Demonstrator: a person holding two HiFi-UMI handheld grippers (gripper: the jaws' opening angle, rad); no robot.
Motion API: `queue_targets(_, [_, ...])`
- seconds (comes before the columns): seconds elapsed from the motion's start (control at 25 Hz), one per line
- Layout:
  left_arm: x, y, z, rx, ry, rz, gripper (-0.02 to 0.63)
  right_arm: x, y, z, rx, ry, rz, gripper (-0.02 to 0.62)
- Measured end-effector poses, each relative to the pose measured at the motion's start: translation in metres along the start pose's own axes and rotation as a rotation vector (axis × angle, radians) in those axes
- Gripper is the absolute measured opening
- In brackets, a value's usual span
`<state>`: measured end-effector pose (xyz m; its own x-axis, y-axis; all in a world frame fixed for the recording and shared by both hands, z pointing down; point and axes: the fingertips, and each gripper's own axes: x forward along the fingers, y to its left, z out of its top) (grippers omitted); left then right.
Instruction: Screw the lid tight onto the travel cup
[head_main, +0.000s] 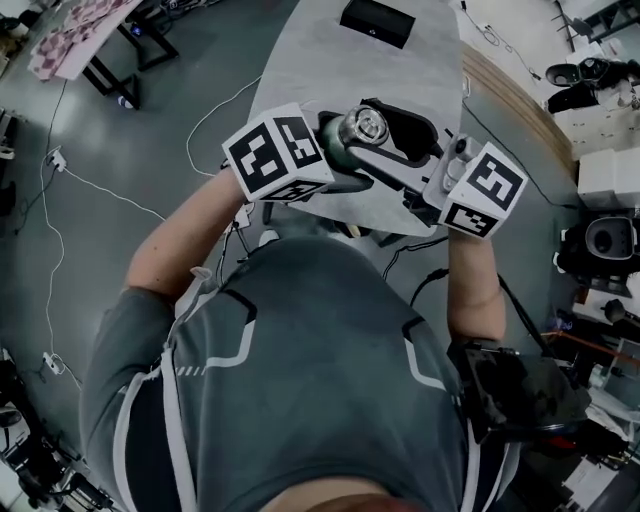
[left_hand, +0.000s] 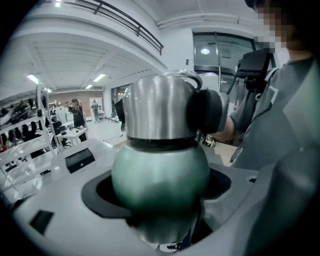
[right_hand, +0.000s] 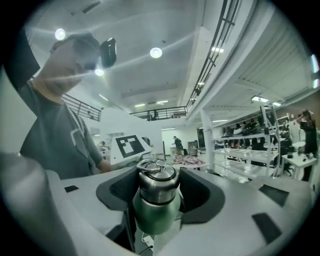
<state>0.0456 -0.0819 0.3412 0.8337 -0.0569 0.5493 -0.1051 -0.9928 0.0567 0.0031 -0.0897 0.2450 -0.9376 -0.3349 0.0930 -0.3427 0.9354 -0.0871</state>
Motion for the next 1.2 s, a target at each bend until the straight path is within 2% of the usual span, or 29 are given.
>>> queue_targets(0.08, [0.002, 0.001, -0.003, -0.003, 0.001, 0.0, 0.402, 0.001, -0.001, -0.003, 0.012, 0.008, -0.021, 0.272])
queue_targets(0.12, [0.0, -0.002, -0.003, 0.003, -0.01, -0.028, 0.402, 0.002, 0.002, -0.003, 0.002, 0.004, 0.001, 0.272])
queue_targets(0.2, [-0.006, -0.017, 0.003, 0.029, -0.051, -0.133, 0.402, -0.001, 0.015, 0.003, -0.034, -0.016, 0.113, 0.273])
queue_targets(0.28, [-0.016, -0.04, 0.012, 0.055, -0.1, -0.271, 0.402, -0.005, 0.032, 0.013, -0.05, -0.051, 0.253, 0.311])
queue_targets(0.36, [-0.025, -0.062, 0.019, 0.076, -0.133, -0.385, 0.402, -0.011, 0.044, 0.024, -0.064, -0.099, 0.359, 0.311])
queue_targets(0.44, [-0.031, -0.075, 0.024, 0.087, -0.15, -0.463, 0.402, -0.017, 0.054, 0.032, -0.077, -0.128, 0.456, 0.31])
queue_targets(0.56, [-0.033, -0.083, 0.028, 0.098, -0.15, -0.511, 0.402, -0.02, 0.064, 0.026, -0.087, -0.058, 0.537, 0.308])
queue_targets(0.64, [-0.032, -0.081, 0.028, 0.11, -0.139, -0.487, 0.402, -0.017, 0.065, 0.027, -0.099, -0.051, 0.541, 0.275])
queue_targets(0.72, [-0.028, -0.071, 0.027, 0.101, -0.129, -0.413, 0.402, -0.012, 0.059, 0.031, -0.098, -0.086, 0.491, 0.273])
queue_targets(0.92, [-0.008, -0.02, 0.008, 0.048, -0.055, -0.114, 0.402, 0.0, 0.022, 0.009, -0.106, -0.016, 0.199, 0.271])
queue_targets(1.04, [0.001, 0.003, -0.004, 0.015, -0.017, 0.001, 0.402, 0.005, 0.002, -0.005, -0.085, 0.03, 0.064, 0.27])
queue_targets(1.2, [0.003, 0.022, -0.009, 0.036, 0.01, 0.134, 0.402, 0.007, -0.011, -0.01, -0.036, 0.03, -0.058, 0.27])
